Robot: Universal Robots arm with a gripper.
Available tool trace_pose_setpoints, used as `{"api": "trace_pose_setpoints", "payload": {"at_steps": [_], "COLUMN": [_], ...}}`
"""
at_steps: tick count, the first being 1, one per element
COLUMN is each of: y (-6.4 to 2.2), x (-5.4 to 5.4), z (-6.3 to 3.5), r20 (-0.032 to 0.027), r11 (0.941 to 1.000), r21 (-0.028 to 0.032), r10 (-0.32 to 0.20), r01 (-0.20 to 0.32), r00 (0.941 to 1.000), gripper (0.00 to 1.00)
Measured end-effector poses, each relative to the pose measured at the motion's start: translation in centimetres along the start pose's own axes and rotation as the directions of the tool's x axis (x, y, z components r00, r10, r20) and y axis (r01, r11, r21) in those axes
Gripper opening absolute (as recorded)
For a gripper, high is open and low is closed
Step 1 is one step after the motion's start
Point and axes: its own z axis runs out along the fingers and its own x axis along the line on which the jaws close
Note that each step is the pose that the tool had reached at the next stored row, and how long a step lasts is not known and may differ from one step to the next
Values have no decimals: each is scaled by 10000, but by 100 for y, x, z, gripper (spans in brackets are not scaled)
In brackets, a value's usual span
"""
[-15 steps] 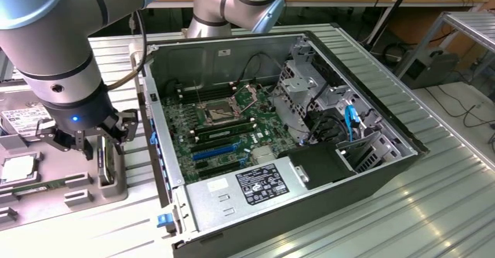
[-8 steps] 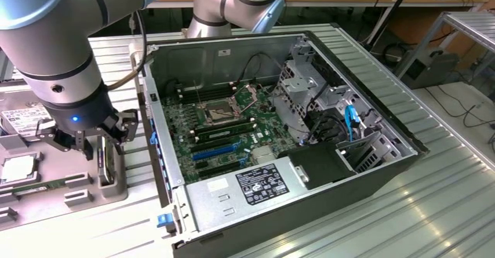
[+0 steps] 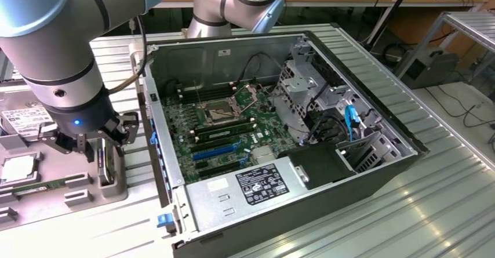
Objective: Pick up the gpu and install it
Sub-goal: 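Pick up the gpu and move the gpu toward the slot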
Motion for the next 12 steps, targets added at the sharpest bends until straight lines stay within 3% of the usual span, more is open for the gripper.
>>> {"api": "trace_pose_setpoints", "payload": {"at_steps": [7, 12], "y": [30, 34], "x": [1, 0], "z": [-2, -55], "r20": [11, -75], "r11": [9993, 9992], "r21": [39, 99], "r10": [366, 381], "r01": [-366, -381], "r00": [9993, 9992], "gripper": [54, 54]}}
